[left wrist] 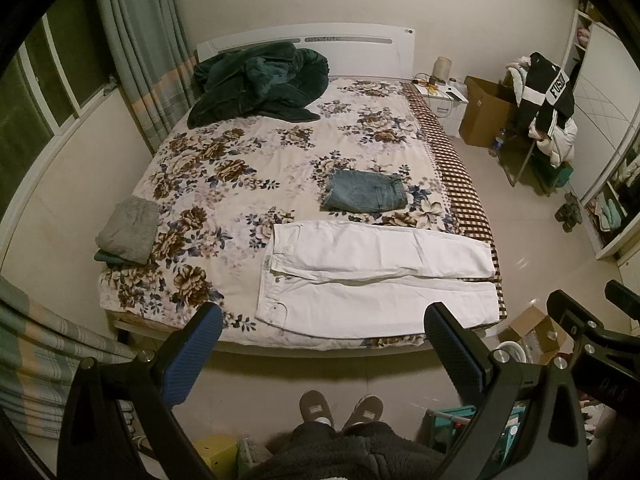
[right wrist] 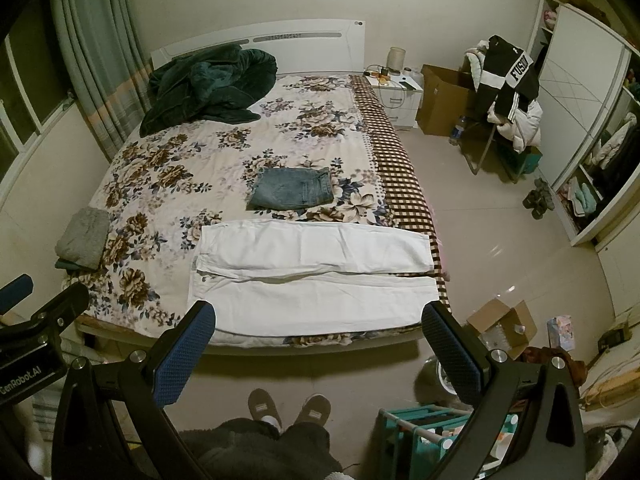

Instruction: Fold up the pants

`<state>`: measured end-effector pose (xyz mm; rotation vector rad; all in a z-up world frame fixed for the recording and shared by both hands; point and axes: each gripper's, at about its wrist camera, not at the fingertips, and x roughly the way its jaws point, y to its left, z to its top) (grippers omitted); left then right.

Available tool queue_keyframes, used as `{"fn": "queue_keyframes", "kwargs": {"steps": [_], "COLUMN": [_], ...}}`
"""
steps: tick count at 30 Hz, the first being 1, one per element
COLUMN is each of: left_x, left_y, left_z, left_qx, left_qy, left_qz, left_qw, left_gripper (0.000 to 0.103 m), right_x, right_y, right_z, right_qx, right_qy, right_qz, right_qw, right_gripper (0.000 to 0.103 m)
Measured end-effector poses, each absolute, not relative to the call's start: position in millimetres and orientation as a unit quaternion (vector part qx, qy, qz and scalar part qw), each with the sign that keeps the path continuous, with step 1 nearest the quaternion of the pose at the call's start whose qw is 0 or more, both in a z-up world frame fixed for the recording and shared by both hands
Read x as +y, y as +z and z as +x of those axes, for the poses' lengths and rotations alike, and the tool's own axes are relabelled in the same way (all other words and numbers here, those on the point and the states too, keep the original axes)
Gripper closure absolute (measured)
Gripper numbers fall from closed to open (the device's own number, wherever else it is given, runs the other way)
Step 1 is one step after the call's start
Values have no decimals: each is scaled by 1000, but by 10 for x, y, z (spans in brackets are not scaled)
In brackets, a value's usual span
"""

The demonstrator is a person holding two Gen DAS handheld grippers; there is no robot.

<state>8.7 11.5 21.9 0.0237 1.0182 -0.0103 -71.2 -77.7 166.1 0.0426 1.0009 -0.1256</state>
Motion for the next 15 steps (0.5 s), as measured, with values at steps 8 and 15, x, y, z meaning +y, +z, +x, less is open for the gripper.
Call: {"fn": "queue_keyframes", "kwargs": {"steps": [8,15], "left_x": [120,116], "left_y": [231,232], "left_z": [91,89], "left_qx": [487,487], "left_qy": [-6,-6], "left_qz": [11,11], "left_qw": [873,873], "left_gripper": [0,0], "right_x": [-764,-760], "right_y": [1661,1663], "right_z": [-715,-720], "right_qx": [480,480], "right_qy": [-61,-60], "right_qz": [21,20], "right_qw": [875,875], "right_gripper": [0,0]}}
